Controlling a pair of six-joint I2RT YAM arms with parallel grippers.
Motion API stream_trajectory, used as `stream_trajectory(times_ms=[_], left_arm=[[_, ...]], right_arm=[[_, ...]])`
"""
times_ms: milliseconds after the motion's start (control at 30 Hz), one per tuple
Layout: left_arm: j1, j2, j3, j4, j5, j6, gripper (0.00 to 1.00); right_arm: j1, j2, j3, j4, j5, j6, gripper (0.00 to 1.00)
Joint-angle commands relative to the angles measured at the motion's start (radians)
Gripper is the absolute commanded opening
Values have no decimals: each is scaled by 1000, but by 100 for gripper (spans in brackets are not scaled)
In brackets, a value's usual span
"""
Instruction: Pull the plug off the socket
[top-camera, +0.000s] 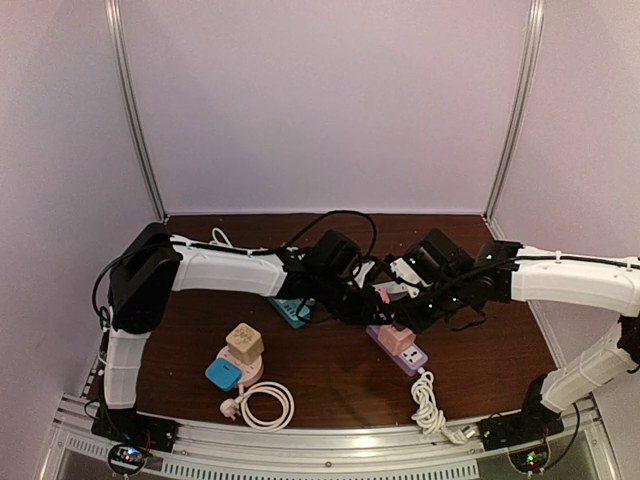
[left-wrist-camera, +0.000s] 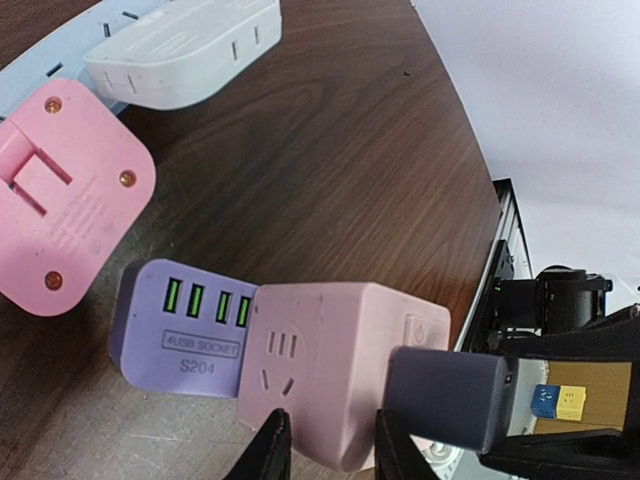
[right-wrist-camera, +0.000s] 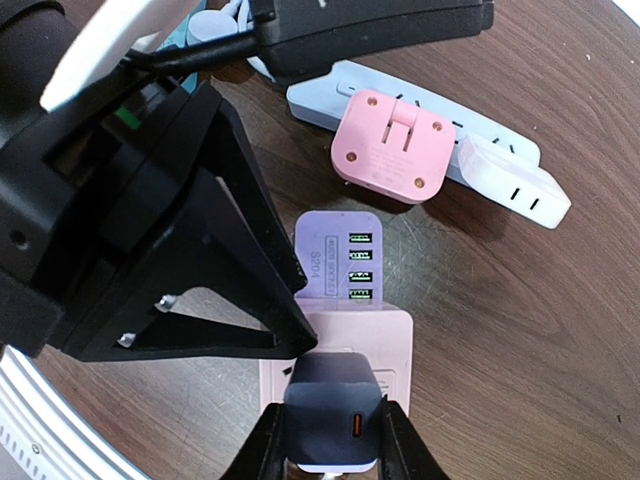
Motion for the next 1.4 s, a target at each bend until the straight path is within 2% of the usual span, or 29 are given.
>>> stream_trajectory(times_ms=[0,400,567,667,933,1133,1367], left_arm=[[-11,73,-63,-171,-84,24,30],[-12,73,-63,-163,-82,23,29],[-11,72,-2,-163,-75,30,30],[-12,71,64,-163,-64,34,31],[-8,49,265,-216,-68,79,39],[2,-29,270,-252,-81,120,41],[11,-162,158,-265,-151,163,43]], right_arm=[[6,-81,55,37,75,18,16],[5,-111,56,12,102,48,17],[-32,-89,84,-31,213,85,18],[-100,-78,83,-15,203,108,18],[-341,-53,42,161,124,163,21],[-529,-13,-13,380,-16,202,24],[-740,144,-33,631,-223,268,24]])
